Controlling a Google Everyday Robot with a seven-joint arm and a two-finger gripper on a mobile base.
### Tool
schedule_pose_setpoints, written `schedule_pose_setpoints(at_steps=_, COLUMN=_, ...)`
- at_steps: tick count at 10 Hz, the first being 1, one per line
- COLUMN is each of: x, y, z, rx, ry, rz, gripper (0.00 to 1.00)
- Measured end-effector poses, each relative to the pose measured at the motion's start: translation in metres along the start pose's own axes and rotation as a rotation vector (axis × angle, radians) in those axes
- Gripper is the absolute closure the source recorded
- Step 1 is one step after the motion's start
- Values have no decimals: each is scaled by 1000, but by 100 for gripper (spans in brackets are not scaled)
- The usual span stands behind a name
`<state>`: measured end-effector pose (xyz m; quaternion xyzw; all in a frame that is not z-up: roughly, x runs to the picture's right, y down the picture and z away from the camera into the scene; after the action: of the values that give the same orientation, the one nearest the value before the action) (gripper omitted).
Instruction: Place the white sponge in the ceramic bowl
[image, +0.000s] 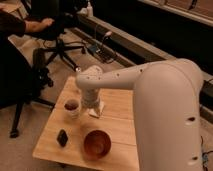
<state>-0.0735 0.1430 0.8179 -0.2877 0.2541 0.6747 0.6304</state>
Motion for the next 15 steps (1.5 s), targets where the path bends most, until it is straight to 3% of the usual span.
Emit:
schedule_pose_setpoints(at_steps=5, x=-43, y=-23, z=6, rx=53, ry=-12, rz=78, gripper=35)
schedule_pose_setpoints(at_steps=10, x=-59, y=-24, z=42, rx=74, ry=45, rz=135, gripper=35)
schedule_pose_setpoints(at_steps=15, x=-74, y=-26, z=64, rx=76, ry=108, rz=168, gripper=36)
